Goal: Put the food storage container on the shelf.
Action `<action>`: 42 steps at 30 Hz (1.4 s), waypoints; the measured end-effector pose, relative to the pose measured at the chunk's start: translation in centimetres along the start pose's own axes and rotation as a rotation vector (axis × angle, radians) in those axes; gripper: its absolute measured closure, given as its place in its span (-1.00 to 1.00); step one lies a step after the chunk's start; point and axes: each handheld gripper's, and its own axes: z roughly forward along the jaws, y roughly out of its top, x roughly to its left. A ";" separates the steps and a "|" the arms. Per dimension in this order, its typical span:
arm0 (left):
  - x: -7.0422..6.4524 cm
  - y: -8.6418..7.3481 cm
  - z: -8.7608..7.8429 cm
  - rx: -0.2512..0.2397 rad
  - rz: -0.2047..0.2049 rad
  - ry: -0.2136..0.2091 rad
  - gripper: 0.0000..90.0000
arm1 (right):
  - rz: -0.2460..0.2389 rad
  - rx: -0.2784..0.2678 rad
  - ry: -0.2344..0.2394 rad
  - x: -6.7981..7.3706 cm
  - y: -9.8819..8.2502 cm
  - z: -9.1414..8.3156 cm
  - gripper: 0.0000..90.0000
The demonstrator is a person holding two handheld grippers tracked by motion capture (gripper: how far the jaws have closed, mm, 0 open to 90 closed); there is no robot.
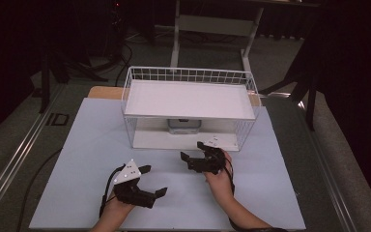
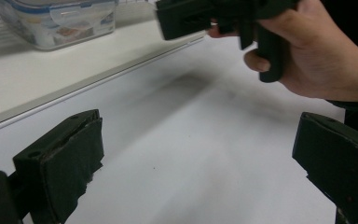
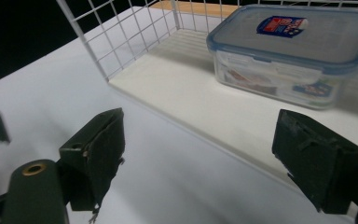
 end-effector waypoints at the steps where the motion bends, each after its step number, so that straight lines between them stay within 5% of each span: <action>1: 0.0 0.0 0.0 -0.003 -0.001 -0.002 -0.94 | 0.003 -0.004 0.001 0.0 -0.1 -0.4 -0.63; 5: 0.0 0.1 0.0 -0.005 0.004 -0.005 -0.94 | -0.008 0.002 0.024 -0.3 -0.6 -1.7 -0.62; 14: 0.0 0.0 -0.2 -0.001 0.014 -0.004 -0.94 | -0.058 0.018 -0.024 0.0 -1.7 -4.2 -0.62; 34: -0.2 0.1 -0.4 -0.009 0.019 -0.014 -0.94 | -0.109 0.023 0.039 1.0 -3.0 -7.4 -0.62; 42: -0.2 0.0 -0.2 -0.004 0.022 -0.019 -0.94 | -0.140 0.044 0.055 0.2 -3.9 -7.9 -0.61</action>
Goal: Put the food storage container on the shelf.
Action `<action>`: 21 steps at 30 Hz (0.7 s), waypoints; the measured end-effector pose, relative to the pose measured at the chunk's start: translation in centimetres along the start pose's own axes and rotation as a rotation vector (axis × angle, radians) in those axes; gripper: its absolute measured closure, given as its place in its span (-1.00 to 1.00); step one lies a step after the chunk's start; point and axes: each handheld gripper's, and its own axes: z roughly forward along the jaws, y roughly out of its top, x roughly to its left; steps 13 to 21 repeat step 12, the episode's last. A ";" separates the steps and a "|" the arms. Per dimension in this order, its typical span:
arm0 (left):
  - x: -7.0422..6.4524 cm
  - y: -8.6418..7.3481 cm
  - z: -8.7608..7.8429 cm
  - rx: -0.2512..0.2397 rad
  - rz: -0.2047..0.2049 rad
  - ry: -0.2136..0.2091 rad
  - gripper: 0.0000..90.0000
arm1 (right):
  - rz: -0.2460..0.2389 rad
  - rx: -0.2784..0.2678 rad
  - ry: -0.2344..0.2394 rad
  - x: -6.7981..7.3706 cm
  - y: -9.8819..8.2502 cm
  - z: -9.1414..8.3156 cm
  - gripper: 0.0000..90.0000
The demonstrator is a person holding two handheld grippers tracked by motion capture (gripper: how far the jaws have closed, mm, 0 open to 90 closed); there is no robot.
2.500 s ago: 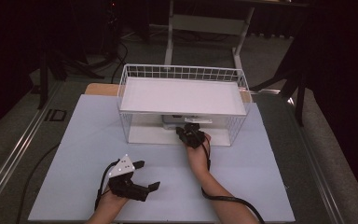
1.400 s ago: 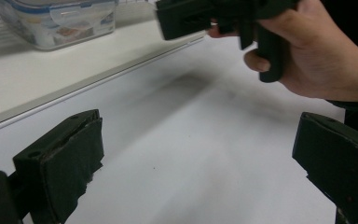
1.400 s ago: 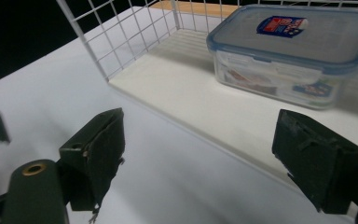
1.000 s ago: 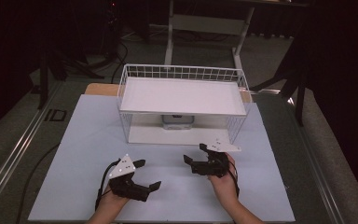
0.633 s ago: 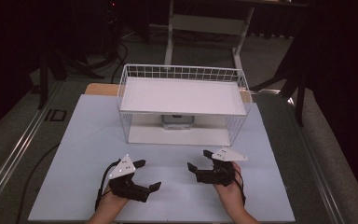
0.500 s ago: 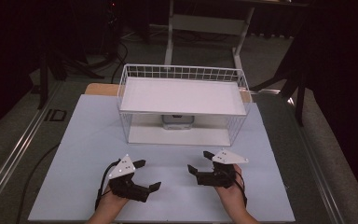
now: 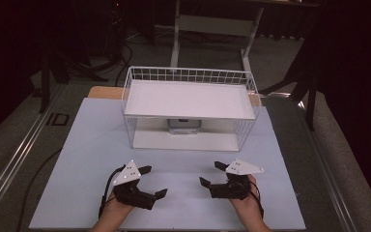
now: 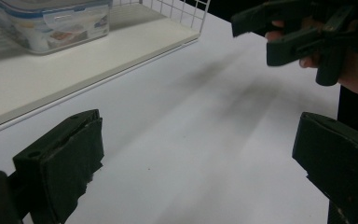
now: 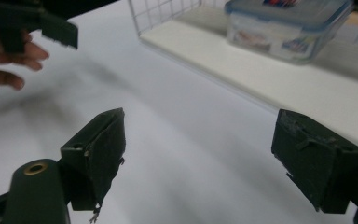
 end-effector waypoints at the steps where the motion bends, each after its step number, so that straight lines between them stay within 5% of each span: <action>1: 0.0 0.0 0.0 0.000 -0.002 -0.001 -0.94 | -0.012 0.004 -0.008 0.0 -0.2 0.0 -0.61; 8: 0.1 -0.3 0.1 0.011 0.002 -0.002 -0.94 | -0.056 0.013 0.007 -0.6 -1.0 0.3 -0.62; 21: 0.1 -0.3 0.0 0.002 0.001 -0.008 -0.94 | -0.035 0.016 0.012 -1.1 -1.2 0.4 -0.63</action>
